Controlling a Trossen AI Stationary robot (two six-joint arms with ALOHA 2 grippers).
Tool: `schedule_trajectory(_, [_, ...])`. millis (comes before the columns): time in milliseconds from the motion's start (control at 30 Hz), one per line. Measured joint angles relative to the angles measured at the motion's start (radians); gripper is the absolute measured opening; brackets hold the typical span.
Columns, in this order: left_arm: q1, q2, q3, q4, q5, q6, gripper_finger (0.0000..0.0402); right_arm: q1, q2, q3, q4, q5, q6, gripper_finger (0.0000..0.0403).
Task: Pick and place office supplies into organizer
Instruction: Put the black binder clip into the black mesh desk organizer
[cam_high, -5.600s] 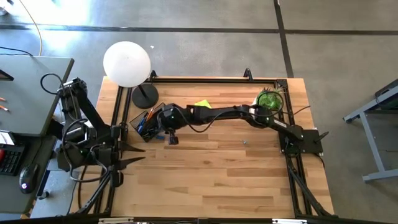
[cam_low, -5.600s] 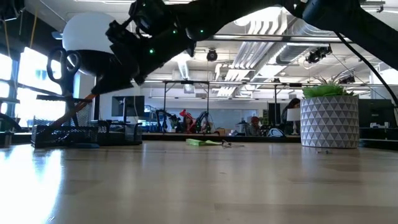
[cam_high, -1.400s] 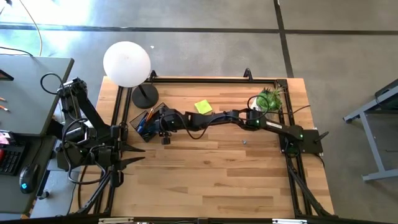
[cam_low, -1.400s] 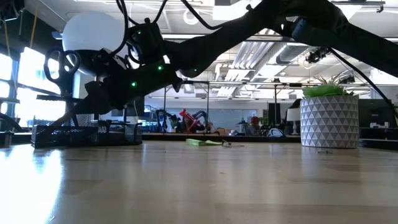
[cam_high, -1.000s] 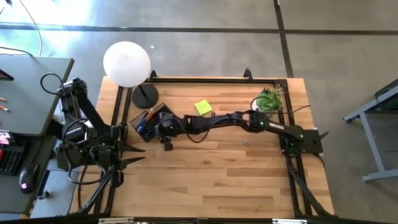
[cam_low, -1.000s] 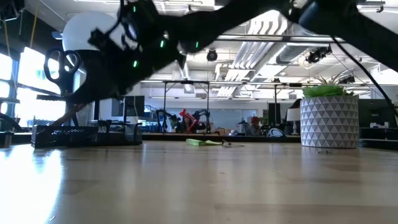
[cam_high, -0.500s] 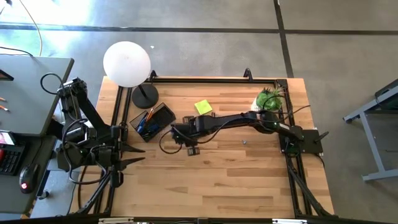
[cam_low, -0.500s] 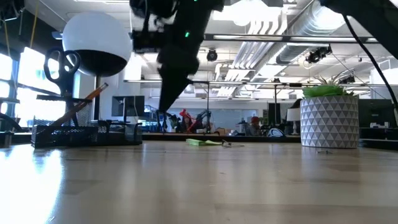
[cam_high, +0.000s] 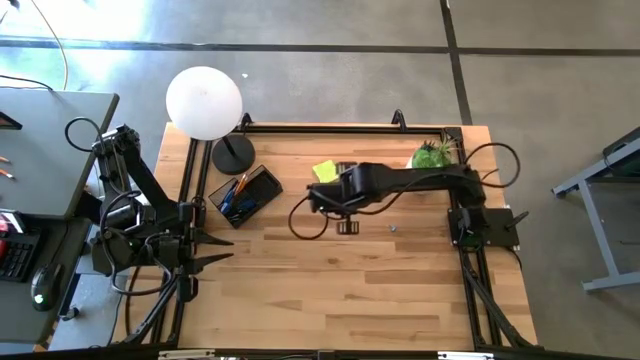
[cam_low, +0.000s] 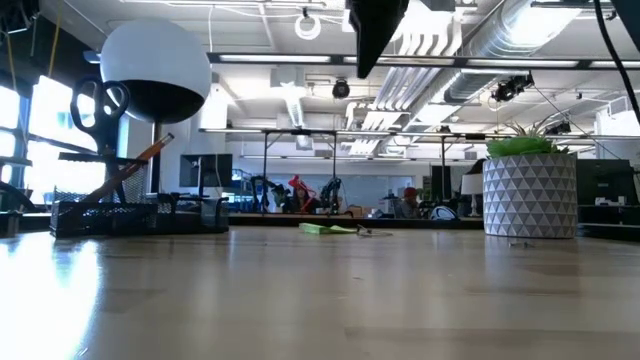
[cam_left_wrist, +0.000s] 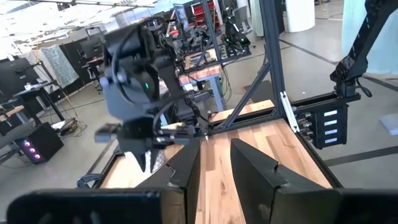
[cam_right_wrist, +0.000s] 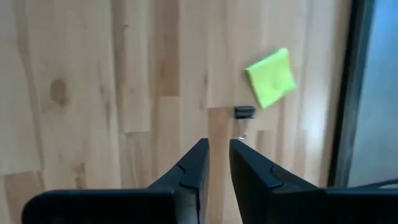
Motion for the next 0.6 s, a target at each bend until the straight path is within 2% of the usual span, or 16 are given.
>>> schedule_trajectory(133, [0.000,0.000,0.000,0.000,0.000,0.000,0.0079,-0.005,-0.030,0.000,-0.002,0.033,0.003,0.0056])
schedule_trajectory(267, [0.000,0.000,0.000,-0.001,0.000,0.001,0.0079,-0.016,-0.048,-0.068,0.002,0.001,0.006,0.0057])
schedule_trajectory(400, [0.000,0.000,0.000,-0.006,0.000,0.002,0.0079,-0.036,-0.129,-0.312,0.102,-0.001,0.010,0.0057])
schedule_trajectory(500, [0.000,0.000,0.000,-0.006,-0.001,0.002,0.0079,-0.063,-0.234,-0.551,0.311,-0.009,-0.020,0.0056])
schedule_trajectory(600, [0.000,0.000,0.000,-0.006,-0.003,0.002,0.0079,-0.107,-0.355,-0.764,0.544,-0.070,-0.096,0.0053])
